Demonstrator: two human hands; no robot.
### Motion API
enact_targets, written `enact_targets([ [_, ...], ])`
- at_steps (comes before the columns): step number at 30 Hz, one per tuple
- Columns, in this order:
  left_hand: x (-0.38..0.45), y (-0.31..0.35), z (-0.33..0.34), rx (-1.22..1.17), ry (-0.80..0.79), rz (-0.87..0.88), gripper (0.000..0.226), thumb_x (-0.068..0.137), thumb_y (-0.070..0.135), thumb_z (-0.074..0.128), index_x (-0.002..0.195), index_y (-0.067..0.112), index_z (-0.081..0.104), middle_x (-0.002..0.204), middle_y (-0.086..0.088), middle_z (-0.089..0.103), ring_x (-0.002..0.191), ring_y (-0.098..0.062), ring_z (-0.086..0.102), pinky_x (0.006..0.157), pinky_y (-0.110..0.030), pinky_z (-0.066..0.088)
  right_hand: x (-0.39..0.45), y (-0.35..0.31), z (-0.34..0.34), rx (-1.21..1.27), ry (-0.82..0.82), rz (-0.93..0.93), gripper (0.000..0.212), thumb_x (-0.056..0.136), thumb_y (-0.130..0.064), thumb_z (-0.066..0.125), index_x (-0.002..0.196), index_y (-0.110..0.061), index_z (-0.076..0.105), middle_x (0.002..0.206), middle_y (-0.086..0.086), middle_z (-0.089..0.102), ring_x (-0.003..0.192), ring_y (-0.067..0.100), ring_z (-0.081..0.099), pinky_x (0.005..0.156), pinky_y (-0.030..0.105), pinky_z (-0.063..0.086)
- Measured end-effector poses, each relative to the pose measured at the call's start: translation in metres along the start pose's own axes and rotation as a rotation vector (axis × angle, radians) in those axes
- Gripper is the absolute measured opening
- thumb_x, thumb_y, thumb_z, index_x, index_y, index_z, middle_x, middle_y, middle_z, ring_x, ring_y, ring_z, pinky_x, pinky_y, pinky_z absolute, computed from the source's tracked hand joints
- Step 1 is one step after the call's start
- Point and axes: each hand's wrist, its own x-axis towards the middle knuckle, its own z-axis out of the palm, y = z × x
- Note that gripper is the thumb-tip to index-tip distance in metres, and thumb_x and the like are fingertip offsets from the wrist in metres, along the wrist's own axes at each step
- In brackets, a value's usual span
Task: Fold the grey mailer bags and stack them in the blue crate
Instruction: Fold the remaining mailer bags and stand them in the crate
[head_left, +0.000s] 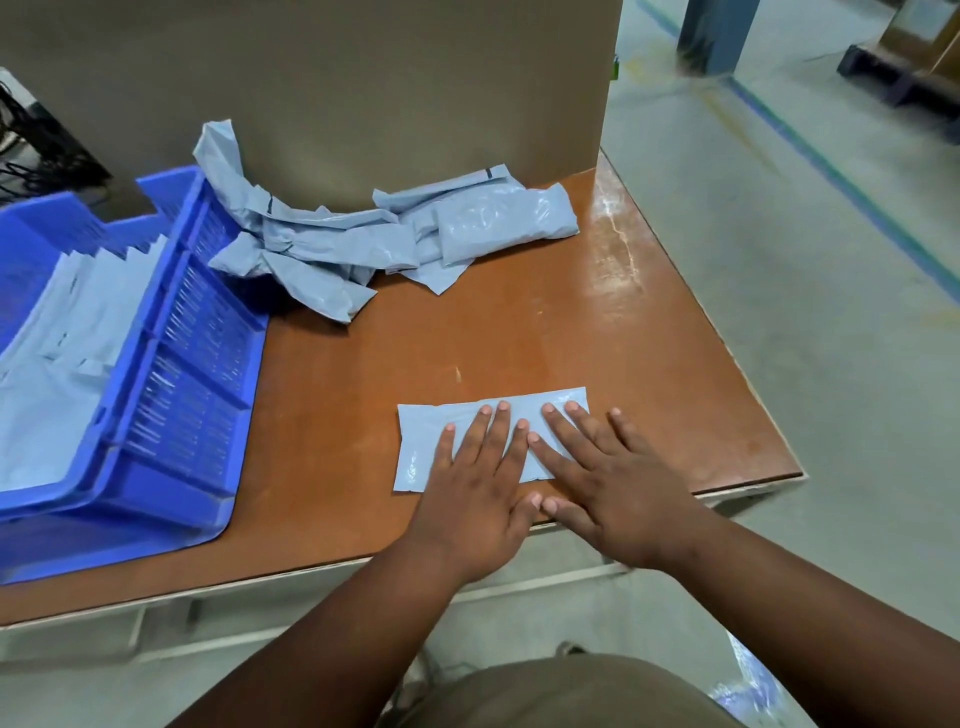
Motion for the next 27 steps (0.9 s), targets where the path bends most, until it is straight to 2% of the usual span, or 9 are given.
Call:
enact_targets([
  [4, -0.003, -0.004, -0.005, -0.041, -0.003, 0.013, 0.079, 0.106, 0.068, 0.008, 0.171, 0.024, -0.002, 0.177, -0.003, -0.016, 0.163, -0.021, -0.018, 0.13, -0.059, 0.003, -0.002, 0.0, -0.002, 0.018, 0.018, 0.01, 0.075, 0.106, -0.075, 0.017, 0.17, -0.037, 0.01, 0.179, -0.003, -0.001, 0.165, 0.024, 0.0, 0.127, 0.065, 0.012],
  [8, -0.014, -0.025, -0.01, -0.051, 0.023, -0.056, 0.082, 0.105, 0.073, 0.011, 0.17, 0.026, -0.006, 0.176, -0.002, -0.021, 0.161, -0.018, -0.024, 0.131, -0.055, -0.002, 0.009, -0.012, -0.008, 0.068, 0.051, 0.053, 0.078, 0.104, -0.078, 0.01, 0.17, -0.037, 0.004, 0.177, -0.005, -0.015, 0.163, 0.02, -0.016, 0.126, 0.069, 0.005],
  [12, -0.028, -0.053, -0.009, 0.001, 0.03, -0.139, 0.085, 0.103, 0.074, 0.018, 0.171, 0.027, -0.002, 0.177, -0.004, -0.02, 0.162, -0.024, -0.02, 0.131, -0.056, -0.002, 0.038, -0.043, -0.013, 0.052, 0.135, -0.058, 0.076, 0.107, -0.072, 0.021, 0.17, -0.029, 0.018, 0.179, 0.002, -0.005, 0.164, 0.028, -0.009, 0.127, 0.069, 0.004],
  [15, -0.034, -0.061, -0.001, -0.021, -0.028, -0.224, 0.087, 0.099, 0.07, 0.02, 0.171, 0.023, 0.005, 0.178, -0.006, -0.014, 0.163, -0.024, -0.016, 0.129, -0.061, 0.006, 0.062, -0.061, -0.005, 0.033, 0.102, -0.098, 0.074, 0.108, -0.067, 0.021, 0.17, -0.026, 0.019, 0.179, 0.002, -0.001, 0.165, 0.027, -0.006, 0.128, 0.067, 0.001],
  [19, -0.035, -0.065, 0.005, -0.044, -0.052, -0.242, 0.09, 0.097, 0.071, 0.017, 0.171, 0.02, 0.005, 0.178, -0.006, -0.011, 0.163, -0.024, -0.016, 0.129, -0.06, 0.003, 0.071, -0.062, 0.009, 0.027, 0.073, -0.112, 0.073, 0.107, -0.064, 0.019, 0.166, -0.023, 0.034, 0.177, 0.002, 0.019, 0.164, 0.027, 0.011, 0.128, 0.067, 0.006],
  [27, -0.038, -0.066, 0.007, -0.051, -0.029, -0.238, 0.091, 0.099, 0.074, 0.015, 0.171, 0.02, 0.001, 0.178, -0.004, -0.014, 0.162, -0.02, -0.02, 0.13, -0.057, 0.001, 0.069, -0.06, 0.008, 0.03, 0.063, -0.092, 0.072, 0.107, -0.069, 0.018, 0.166, -0.03, 0.033, 0.176, 0.001, 0.02, 0.164, 0.028, 0.012, 0.127, 0.068, 0.01],
])
